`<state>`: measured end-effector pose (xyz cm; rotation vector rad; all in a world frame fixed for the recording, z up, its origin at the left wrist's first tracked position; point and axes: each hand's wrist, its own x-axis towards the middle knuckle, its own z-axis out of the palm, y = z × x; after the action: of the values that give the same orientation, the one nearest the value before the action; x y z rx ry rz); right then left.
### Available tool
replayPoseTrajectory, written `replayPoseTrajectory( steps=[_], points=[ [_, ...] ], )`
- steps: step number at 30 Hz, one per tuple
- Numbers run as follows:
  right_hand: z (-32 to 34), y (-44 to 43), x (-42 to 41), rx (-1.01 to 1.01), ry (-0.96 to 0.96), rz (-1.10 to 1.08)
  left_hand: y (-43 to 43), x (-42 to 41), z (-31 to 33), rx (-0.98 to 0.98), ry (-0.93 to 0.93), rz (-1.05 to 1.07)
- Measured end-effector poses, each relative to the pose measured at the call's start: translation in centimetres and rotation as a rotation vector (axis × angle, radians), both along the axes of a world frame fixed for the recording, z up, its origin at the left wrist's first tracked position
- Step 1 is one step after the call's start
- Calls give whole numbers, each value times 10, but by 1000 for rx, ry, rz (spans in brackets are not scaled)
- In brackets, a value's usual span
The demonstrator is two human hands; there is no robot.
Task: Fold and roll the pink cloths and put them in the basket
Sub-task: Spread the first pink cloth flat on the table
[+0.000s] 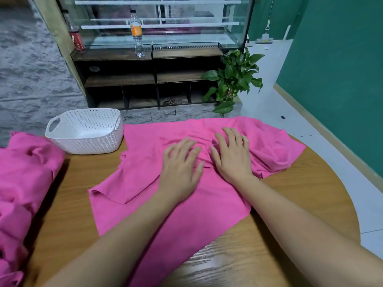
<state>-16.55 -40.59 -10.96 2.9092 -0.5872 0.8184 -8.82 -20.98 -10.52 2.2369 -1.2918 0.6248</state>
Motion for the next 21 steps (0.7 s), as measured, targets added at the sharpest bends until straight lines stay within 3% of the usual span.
replayPoseTrajectory(
  steps=[17,21],
  points=[
    [1,46,-112,-47,-66,-29,38,-86,-14,119,74,-123],
    [-1,60,-141,-43,4,-14,47,-108,-15,178,101,-149]
  ],
)
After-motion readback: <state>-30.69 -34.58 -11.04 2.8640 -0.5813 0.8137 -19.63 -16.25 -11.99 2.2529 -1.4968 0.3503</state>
